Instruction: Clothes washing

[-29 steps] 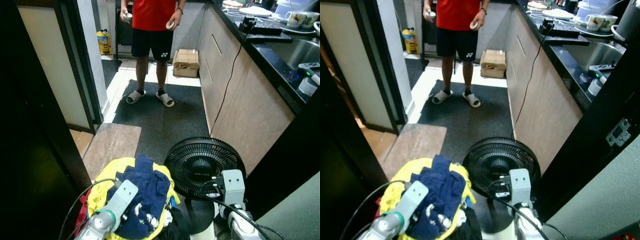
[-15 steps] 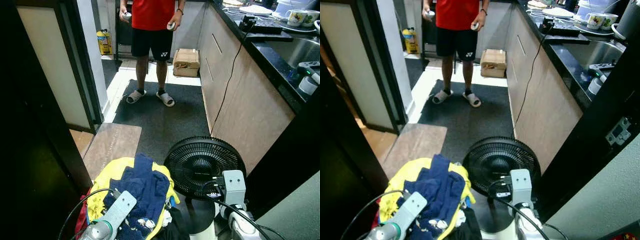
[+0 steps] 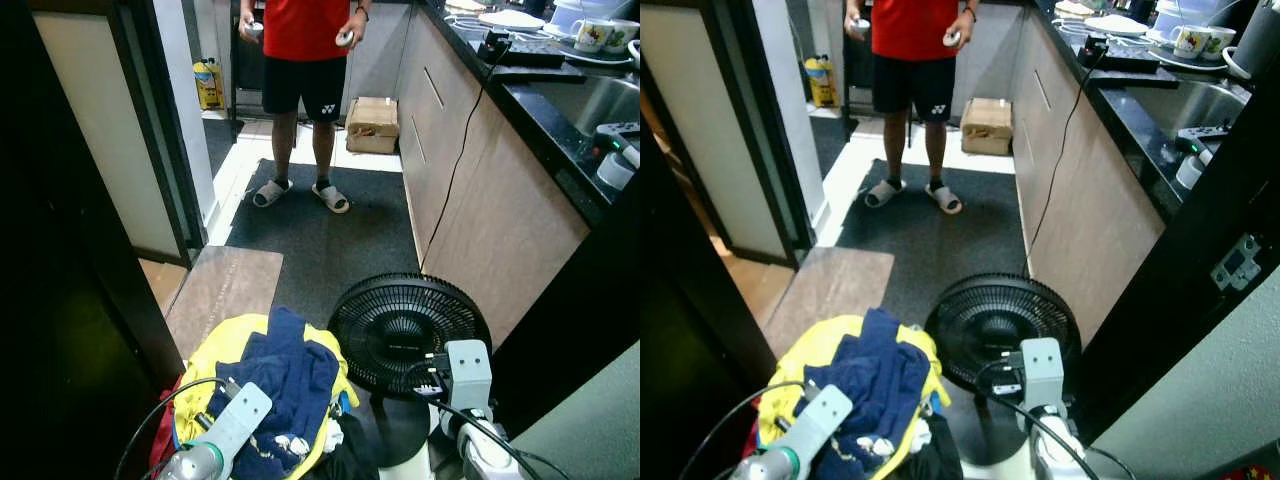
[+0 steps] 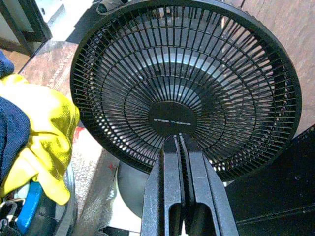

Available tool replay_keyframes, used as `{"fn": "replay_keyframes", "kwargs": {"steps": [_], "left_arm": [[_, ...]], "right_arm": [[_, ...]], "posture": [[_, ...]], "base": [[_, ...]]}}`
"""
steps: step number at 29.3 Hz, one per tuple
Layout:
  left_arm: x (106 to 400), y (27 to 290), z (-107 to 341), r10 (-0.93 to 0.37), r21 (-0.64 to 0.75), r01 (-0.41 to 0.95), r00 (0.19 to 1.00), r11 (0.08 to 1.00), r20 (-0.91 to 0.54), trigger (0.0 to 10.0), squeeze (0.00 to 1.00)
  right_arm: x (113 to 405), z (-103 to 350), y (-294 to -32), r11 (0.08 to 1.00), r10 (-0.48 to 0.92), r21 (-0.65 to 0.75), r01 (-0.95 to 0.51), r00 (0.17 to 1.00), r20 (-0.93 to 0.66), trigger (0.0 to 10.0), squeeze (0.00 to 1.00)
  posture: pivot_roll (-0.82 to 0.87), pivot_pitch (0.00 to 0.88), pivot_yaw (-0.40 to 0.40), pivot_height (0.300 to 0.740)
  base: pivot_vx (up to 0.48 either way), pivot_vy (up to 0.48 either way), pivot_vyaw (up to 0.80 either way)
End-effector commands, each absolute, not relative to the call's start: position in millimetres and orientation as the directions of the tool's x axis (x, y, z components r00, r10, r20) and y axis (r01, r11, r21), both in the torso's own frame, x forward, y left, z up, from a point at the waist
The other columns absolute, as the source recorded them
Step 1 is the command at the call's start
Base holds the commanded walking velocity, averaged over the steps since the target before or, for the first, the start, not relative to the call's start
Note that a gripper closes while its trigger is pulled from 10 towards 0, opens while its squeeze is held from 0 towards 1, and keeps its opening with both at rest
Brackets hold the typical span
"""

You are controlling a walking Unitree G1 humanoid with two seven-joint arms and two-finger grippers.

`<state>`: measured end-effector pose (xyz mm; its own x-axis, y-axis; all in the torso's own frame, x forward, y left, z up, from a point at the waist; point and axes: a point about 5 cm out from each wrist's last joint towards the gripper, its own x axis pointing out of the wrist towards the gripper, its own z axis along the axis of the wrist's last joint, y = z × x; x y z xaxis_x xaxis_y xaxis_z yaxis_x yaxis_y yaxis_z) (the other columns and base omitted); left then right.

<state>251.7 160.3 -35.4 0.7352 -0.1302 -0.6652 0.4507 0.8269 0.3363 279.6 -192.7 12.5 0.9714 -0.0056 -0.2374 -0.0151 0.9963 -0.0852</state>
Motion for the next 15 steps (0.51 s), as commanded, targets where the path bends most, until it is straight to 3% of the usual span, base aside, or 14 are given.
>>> {"fn": "replay_keyframes", "kwargs": {"steps": [1, 2, 4, 6, 8, 9, 15], "left_arm": [[249, 169, -36, -0.112, 0.333, 0.427, 0.739, 0.841, -0.664, 0.0, 0.0], [249, 169, -36, -0.112, 0.333, 0.427, 0.739, 0.841, -0.664, 0.0, 0.0], [268, 169, -12, -0.113, 0.331, 0.344, 0.823, 0.879, -0.557, 0.0, 0.0], [268, 169, -12, -0.113, 0.331, 0.344, 0.823, 0.879, -0.557, 0.0, 0.0], [302, 165, 42, -0.076, 0.294, 0.181, 0.94, 0.939, -0.334, 0.0, 0.0], [318, 162, 79, -0.056, 0.253, 0.101, 0.982, 0.962, -0.182, 10.0, 0.0], [335, 155, 144, -0.037, 0.186, 0.024, 0.997, 0.982, 0.069, 10.0, 0.0]], "right_arm": [[278, 11, -194, 0.997, -0.018, -0.074, 0.0, 0.97, -0.243, 10.0, 0.0], [278, 11, -194, 0.997, -0.018, -0.074, 0.0, 0.97, -0.243, 10.0, 0.0], [284, 19, -192, 0.998, -0.012, -0.066, -0.001, 0.979, -0.204, 10.0, 0.0], [284, 19, -192, 0.998, -0.012, -0.066, -0.001, 0.979, -0.204, 10.0, 0.0], [295, 37, -187, 0.999, 0.003, -0.047, -0.009, 0.993, -0.121, 10.0, 0.0], [304, 52, -182, 0.999, 0.014, -0.038, -0.016, 0.998, -0.057, 10.0, 0.0], [319, 85, -174, 0.999, 0.035, -0.04, -0.032, 0.996, 0.077, 10.0, 0.0]], "posture": [[0.06, 0.028, 0.024, 0.74], [0.06, 0.028, 0.024, 0.74], [0.07, 0.028, 0.023, 0.74], [0.07, 0.028, 0.023, 0.74], [0.08, 0.028, 0.019, 0.74], [0.08, 0.028, 0.017, 0.74], [0.08, 0.027, 0.016, 0.74]], "base": [[0.0, 0.0, 0.0], [0.0, 0.0, 0.0], [0.0, 0.0, 0.0], [0.0, 0.0, 0.0], [0.0, 0.0, 0.0], [0.0, 0.0, 0.0], [0.0, 0.0, 0.0]]}}
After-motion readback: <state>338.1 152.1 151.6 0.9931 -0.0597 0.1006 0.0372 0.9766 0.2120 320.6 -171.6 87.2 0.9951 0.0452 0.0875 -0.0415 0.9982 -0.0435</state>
